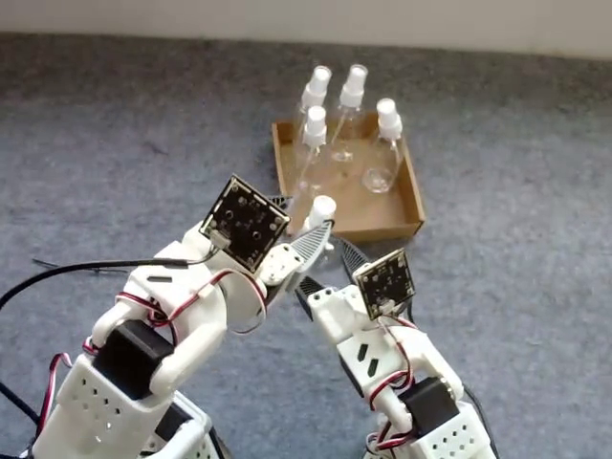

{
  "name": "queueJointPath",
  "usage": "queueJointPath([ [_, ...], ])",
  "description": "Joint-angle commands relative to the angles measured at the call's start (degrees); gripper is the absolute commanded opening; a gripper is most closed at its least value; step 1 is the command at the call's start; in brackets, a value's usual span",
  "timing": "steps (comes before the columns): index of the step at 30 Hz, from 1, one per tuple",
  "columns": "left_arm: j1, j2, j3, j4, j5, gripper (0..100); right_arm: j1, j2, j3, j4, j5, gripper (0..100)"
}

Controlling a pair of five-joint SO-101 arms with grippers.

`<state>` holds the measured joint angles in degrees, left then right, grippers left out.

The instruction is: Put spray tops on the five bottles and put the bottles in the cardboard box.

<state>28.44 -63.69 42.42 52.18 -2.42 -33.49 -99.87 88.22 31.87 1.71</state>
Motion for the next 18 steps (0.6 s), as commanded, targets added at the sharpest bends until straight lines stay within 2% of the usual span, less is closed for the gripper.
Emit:
queueJointPath([
  [1, -0.9, -0.9, -5.1, 2.1, -0.7, 17, 0.3, -0.9, -1.6, -0.1, 0.0, 0.4],
  [5, -2.5, -1.0, -6.5, 3.1, -0.8, 17, 0.7, -0.9, -1.4, 0.2, 0.0, 0.4],
  [10, -11.7, -1.0, -11.6, 6.4, -0.9, 17, 3.1, -1.0, -1.9, -0.4, -0.4, 0.4],
  [12, -16.3, -1.0, -12.7, 7.5, -0.9, 17, 6.6, -1.5, -2.0, -5.4, -0.4, 0.4],
  [16, -25.5, -0.9, -11.6, 7.2, -0.5, 17, 13.0, -3.6, -1.4, -22.9, -0.3, 0.4],
  [18, -28.4, -0.9, -8.2, 7.1, -0.5, 17, 14.9, -3.1, -1.4, -26.9, -0.2, 0.4],
])
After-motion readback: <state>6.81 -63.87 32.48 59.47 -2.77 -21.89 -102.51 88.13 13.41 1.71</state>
